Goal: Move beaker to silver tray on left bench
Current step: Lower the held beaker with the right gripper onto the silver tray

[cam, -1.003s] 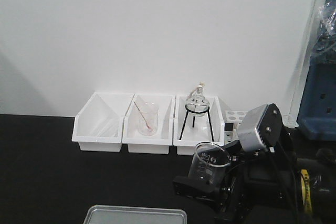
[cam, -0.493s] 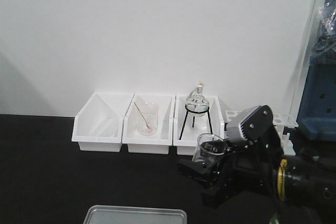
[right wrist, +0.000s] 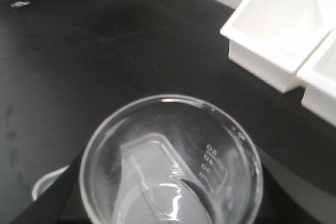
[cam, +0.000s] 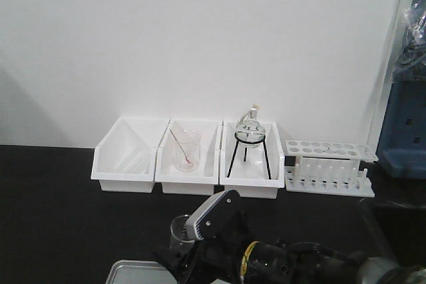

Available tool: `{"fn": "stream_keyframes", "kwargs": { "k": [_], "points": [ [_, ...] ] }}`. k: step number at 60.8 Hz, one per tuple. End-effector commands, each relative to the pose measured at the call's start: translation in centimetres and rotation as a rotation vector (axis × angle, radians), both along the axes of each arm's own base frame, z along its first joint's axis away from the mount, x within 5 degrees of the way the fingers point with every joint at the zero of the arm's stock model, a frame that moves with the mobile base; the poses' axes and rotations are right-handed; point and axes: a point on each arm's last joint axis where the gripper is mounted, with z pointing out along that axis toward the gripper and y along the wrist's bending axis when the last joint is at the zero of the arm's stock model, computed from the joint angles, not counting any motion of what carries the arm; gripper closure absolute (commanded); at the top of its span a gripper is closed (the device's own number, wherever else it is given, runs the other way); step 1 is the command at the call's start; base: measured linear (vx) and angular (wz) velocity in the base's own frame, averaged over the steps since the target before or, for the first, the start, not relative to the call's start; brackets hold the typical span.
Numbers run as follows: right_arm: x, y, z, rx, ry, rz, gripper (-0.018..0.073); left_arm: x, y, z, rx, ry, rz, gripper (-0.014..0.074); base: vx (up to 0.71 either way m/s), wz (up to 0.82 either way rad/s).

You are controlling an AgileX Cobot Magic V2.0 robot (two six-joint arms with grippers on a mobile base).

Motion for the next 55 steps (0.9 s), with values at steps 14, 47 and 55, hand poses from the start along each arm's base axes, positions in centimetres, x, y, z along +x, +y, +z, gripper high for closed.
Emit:
{"fn": "stream_keyframes", "kwargs": {
  "k": [14,47,55],
  "points": [
    [1.6,1.2,-2.6,0.006,0.022,-0.023,0.0568,0.2,-0.1,0.0,-0.005,-0.061,-0.009,0.0595,0.00,0.00],
    [1.7,1.3,-6.3,-0.046,0.099,-0.026,0.0538,0.2,-0.1,0.0,-0.005,-0.061,-0.009,0.0595,0.00,0.00],
    [1.7,1.3,-6.6,-0.046,0.102,-0.024,0.0507,0.2,-0.1,0.0,-0.005,-0.061,-0.009,0.0595,0.00,0.00]
  ]
}}
